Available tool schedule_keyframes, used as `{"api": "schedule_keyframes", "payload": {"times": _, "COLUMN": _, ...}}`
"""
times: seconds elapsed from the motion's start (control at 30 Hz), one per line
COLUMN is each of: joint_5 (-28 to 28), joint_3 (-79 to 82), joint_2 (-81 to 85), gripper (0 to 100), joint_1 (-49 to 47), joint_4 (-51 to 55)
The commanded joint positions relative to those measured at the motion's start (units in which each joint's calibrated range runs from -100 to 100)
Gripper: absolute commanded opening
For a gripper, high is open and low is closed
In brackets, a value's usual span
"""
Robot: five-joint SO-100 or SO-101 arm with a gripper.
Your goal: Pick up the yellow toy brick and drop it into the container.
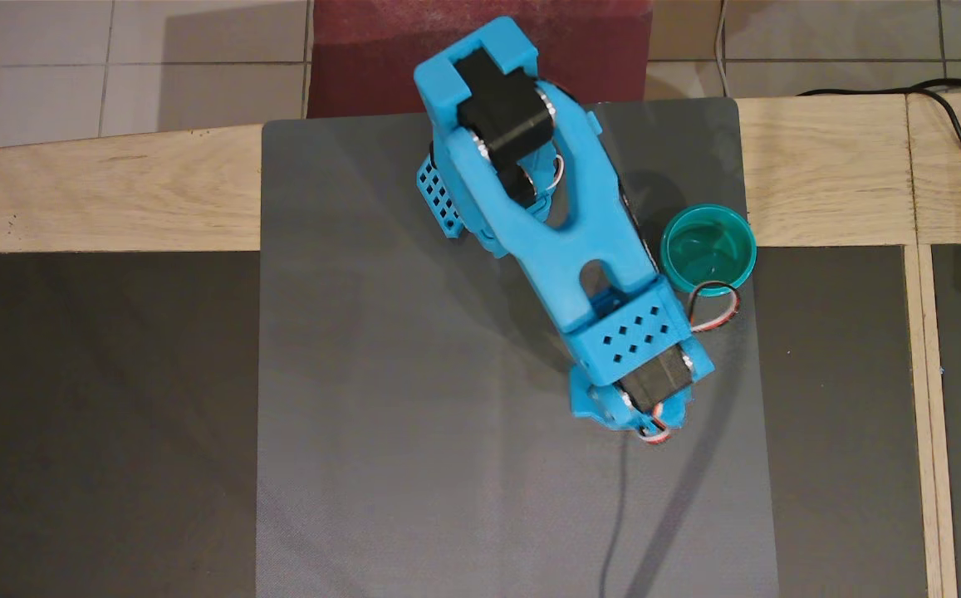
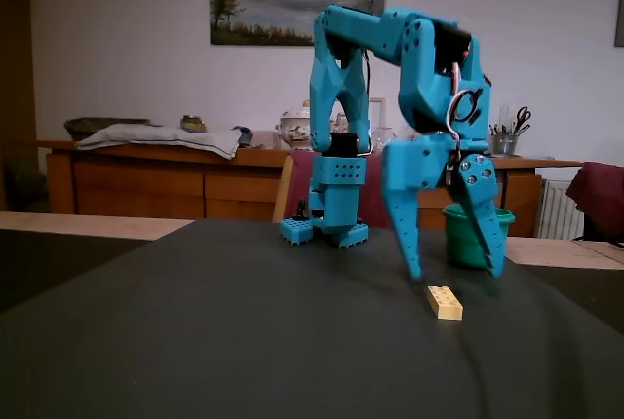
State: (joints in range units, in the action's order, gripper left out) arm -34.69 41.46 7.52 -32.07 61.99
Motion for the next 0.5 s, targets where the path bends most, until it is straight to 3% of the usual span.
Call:
{"api": "schedule_keyframes", "payload": {"times": 0.0, "joint_5": -0.6, "joint_3": 1.2, "joint_2": 0.2, "gripper": 28, "joint_1": 0.5, "joint_4": -2.5}}
{"api": "schedule_keyframes", "payload": {"times": 0.47, "joint_5": -2.8, "joint_3": 1.0, "joint_2": -5.8, "gripper": 27, "joint_1": 6.4, "joint_4": -7.6}}
